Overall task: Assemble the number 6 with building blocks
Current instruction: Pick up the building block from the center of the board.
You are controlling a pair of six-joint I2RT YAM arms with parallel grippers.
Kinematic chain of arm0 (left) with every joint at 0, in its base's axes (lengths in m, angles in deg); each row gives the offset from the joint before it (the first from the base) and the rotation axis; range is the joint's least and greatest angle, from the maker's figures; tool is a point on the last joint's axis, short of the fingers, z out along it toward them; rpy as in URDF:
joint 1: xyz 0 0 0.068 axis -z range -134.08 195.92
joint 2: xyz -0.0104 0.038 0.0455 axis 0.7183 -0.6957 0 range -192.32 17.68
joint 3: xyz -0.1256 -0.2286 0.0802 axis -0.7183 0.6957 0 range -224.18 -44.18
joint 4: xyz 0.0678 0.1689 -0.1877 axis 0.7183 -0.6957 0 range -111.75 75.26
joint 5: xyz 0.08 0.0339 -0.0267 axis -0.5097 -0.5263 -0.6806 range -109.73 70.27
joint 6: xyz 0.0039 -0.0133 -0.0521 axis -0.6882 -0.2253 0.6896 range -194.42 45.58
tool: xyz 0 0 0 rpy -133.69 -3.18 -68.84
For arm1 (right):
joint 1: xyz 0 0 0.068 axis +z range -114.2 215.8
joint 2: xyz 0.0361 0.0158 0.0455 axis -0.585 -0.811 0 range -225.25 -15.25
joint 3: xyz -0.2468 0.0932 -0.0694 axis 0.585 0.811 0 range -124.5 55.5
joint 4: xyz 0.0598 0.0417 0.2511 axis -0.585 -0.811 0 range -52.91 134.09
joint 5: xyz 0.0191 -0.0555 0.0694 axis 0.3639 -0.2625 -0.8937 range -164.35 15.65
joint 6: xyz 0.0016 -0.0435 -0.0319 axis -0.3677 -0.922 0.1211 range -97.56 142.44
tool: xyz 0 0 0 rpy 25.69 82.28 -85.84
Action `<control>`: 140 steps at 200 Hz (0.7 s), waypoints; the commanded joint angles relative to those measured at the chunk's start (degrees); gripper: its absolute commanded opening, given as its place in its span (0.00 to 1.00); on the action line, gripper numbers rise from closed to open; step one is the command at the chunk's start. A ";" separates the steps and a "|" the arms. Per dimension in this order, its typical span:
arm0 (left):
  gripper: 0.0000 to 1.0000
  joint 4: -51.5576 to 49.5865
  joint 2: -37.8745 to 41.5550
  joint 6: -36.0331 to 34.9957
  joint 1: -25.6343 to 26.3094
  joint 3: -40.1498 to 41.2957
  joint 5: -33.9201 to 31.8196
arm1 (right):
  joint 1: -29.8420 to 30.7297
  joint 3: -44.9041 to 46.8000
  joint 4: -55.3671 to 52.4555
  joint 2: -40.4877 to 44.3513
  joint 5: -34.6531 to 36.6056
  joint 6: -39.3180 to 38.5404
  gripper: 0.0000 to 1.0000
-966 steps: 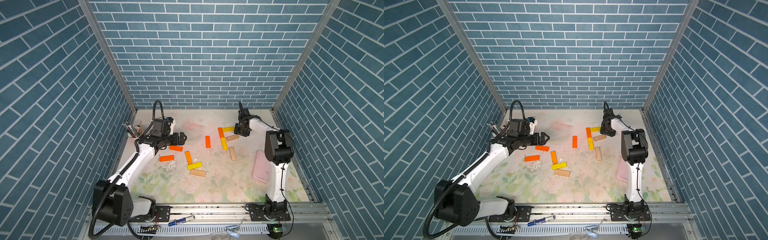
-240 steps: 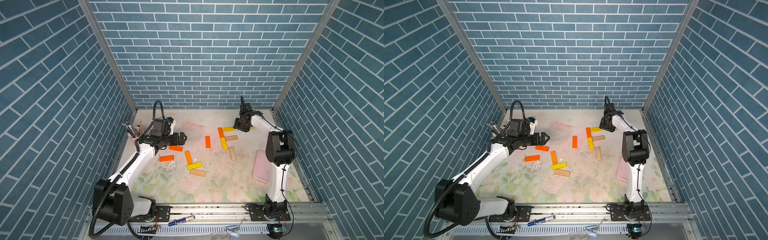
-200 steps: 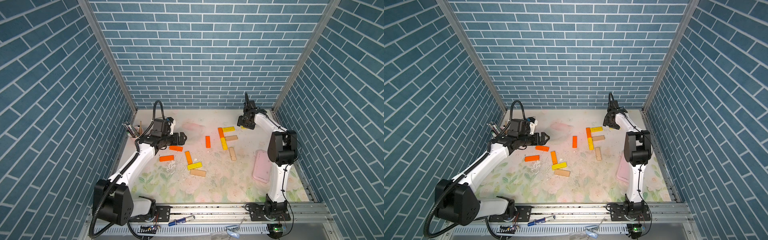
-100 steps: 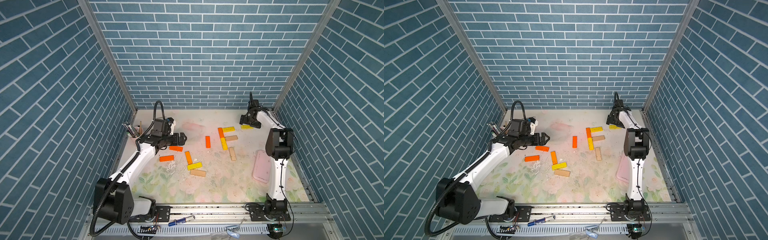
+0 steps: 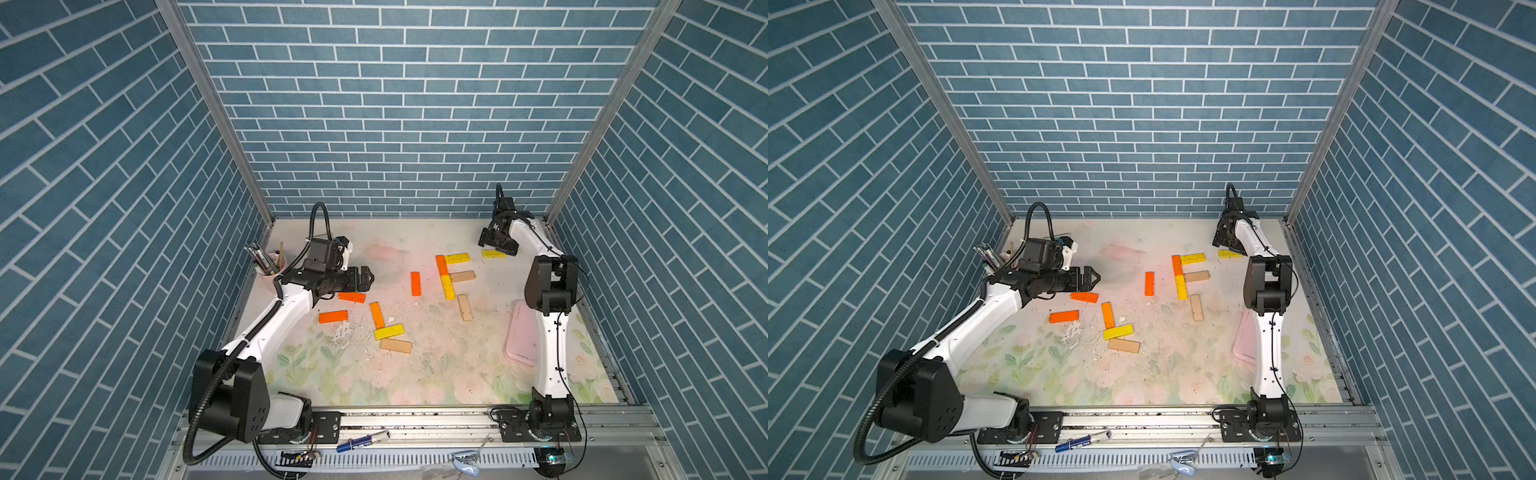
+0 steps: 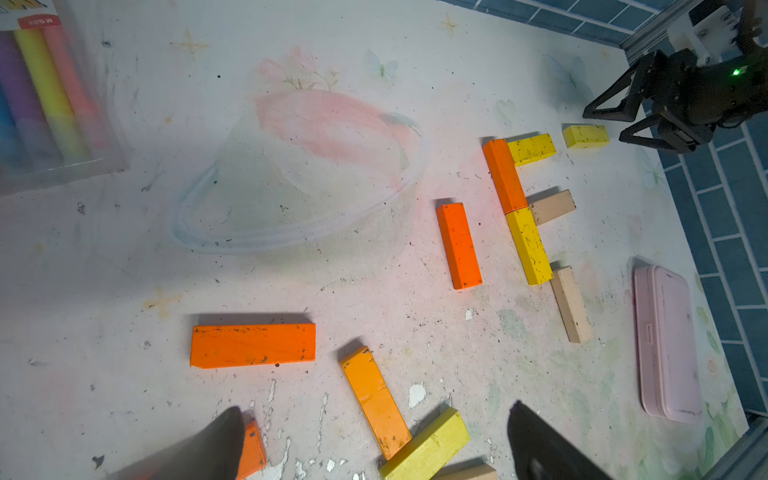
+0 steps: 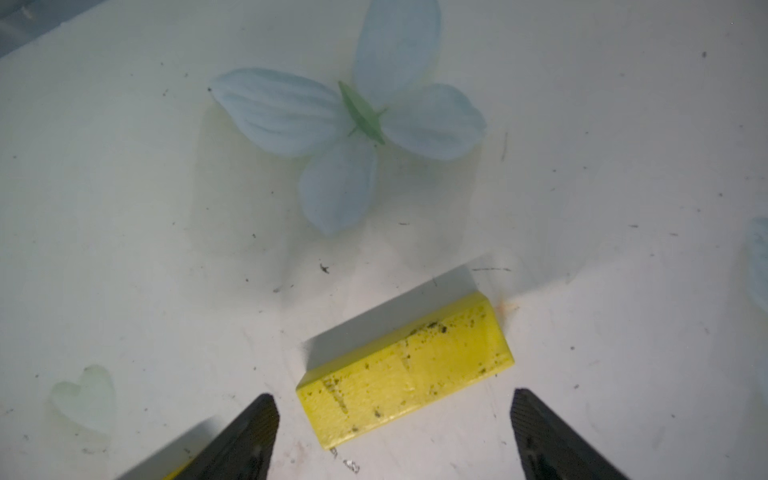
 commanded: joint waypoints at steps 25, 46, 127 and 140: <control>0.99 -0.58 0.04 -0.15 0.00 -1.07 -0.46 | -0.24 -3.69 -4.95 -3.85 4.01 8.51 0.86; 0.99 -0.65 -0.06 -0.19 0.00 -1.11 -0.34 | -0.24 -7.36 -8.07 -6.00 4.69 8.47 0.86; 0.99 -0.56 0.12 -0.11 0.00 -1.07 -0.24 | -0.27 -1.43 -8.98 -1.84 4.20 3.86 0.74; 0.99 -0.45 0.08 0.02 0.00 -1.12 0.01 | -0.26 1.80 -7.53 0.21 3.88 3.15 0.71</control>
